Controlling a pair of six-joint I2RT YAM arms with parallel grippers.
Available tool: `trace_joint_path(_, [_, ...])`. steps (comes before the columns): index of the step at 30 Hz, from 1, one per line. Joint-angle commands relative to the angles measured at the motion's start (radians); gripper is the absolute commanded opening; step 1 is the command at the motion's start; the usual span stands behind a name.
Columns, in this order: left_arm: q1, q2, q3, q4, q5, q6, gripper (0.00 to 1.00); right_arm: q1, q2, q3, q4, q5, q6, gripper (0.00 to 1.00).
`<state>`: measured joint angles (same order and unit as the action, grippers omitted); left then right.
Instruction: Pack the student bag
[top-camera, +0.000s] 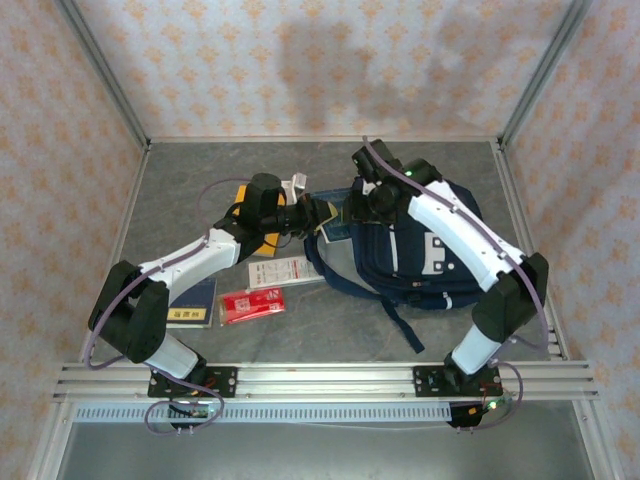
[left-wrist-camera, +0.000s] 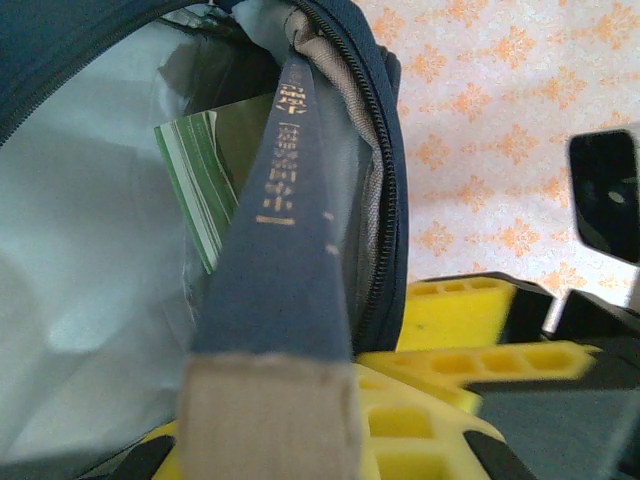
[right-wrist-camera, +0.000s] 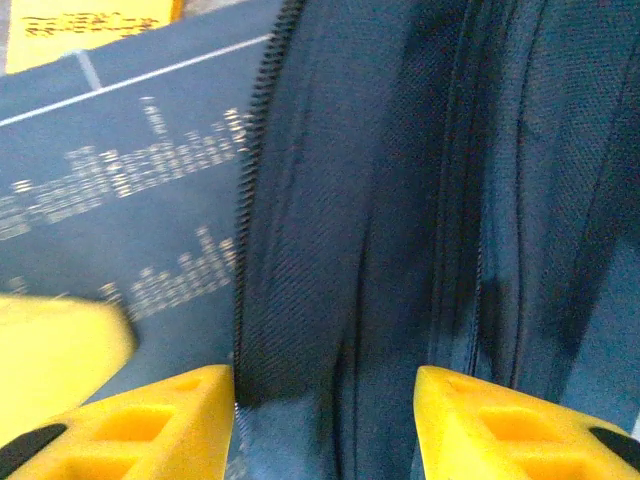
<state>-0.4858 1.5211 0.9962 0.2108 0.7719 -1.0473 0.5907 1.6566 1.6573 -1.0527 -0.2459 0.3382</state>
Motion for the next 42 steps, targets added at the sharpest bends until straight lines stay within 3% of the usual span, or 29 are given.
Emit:
trace_joint_path(1, [-0.025,-0.049,0.030,0.157,0.043,-0.001,0.00,0.006,0.037,0.053,-0.043,0.076,0.003,0.47])
trace_joint_path(4, [-0.040,-0.047,0.035,0.157,0.037,-0.002,0.00,0.006,0.067,0.086,-0.079,0.102,-0.016,0.28])
trace_joint_path(7, [-0.048,-0.054,0.041,0.117,0.018,0.022,0.00,0.006,0.068,0.125,-0.119,0.126,-0.068,0.01])
trace_joint_path(15, [-0.015,-0.092,0.161,-0.381,-0.116,0.319,0.00,-0.018,0.047,0.365,-0.365,0.222,-0.329,0.00])
trace_joint_path(18, [0.005,-0.077,0.183,-0.440,-0.102,0.357,0.00,-0.022,0.013,0.395,-0.391,0.131,-0.488,0.00])
trace_joint_path(22, [0.012,-0.045,0.225,-0.510,-0.110,0.402,0.00,-0.028,-0.006,0.467,-0.454,0.144,-0.573,0.00])
trace_joint_path(31, [0.012,0.020,0.257,-0.431,-0.026,0.334,0.00,-0.110,-0.051,0.514,-0.445,0.074,-0.578,0.00])
trace_joint_path(42, [-0.003,0.014,0.254,-0.313,0.018,0.162,0.00,-0.115,-0.049,0.512,-0.415,0.061,-0.516,0.00])
